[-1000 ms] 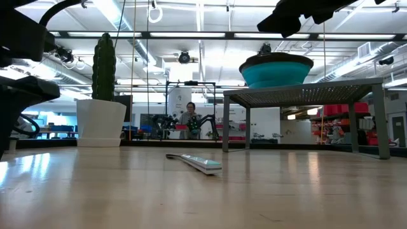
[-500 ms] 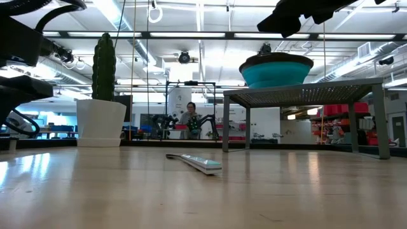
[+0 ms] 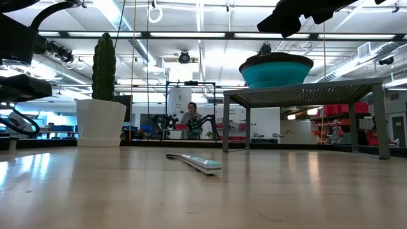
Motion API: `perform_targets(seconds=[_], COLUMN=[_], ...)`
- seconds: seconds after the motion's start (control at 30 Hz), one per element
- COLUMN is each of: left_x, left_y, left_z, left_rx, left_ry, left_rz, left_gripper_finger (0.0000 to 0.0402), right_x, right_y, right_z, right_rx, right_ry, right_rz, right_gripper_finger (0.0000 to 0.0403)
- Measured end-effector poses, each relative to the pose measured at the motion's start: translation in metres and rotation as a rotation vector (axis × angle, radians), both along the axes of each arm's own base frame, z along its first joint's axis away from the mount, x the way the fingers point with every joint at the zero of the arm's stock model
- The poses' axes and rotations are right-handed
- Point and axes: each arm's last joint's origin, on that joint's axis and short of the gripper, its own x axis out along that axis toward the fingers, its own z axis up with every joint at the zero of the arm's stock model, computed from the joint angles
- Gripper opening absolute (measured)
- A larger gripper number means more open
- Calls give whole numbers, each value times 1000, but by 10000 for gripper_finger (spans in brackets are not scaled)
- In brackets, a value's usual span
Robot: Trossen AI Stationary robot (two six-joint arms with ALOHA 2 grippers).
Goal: Pick & Place Fruit
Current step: Put the orange peach in the blue strainer bowl on the shelf
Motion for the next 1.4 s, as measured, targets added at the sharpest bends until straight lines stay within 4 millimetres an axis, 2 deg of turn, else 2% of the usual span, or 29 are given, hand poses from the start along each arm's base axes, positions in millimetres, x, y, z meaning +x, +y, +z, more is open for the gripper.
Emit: perform_targets(seconds=[0.27, 0.53, 0.63, 0.8, 0.9, 1.13, 1.3, 1.4], left_x=[5, 32, 42, 60, 74, 110, 126, 131], left_y=[-3, -17, -14, 0, 11, 43, 63, 66], left_z=[4, 40, 51, 64, 69, 83, 92, 99], left_rx=[12, 129, 256, 570, 698, 772, 886, 974], left_ry=[-46, -304, -413, -632, -699, -743, -730, -736], left_rz=[-57, -106, -93, -14, 9, -12, -101, -146], left_gripper_finger=[151, 121, 122, 142, 144, 128, 136, 144], right_x=[0, 0, 0, 1, 6, 29, 33, 33], right_y=[0, 0, 0, 0, 1, 8, 6, 2], right_z=[0, 0, 0, 0, -2, -9, -7, -7], right_rx=[0, 0, 3, 63, 94, 138, 135, 139], right_ry=[0, 0, 0, 6, -5, -124, -178, -180], right_rz=[0, -1, -3, -33, -63, -62, -109, -168], right_gripper_finger=[266, 266, 266, 266, 266, 266, 266, 266])
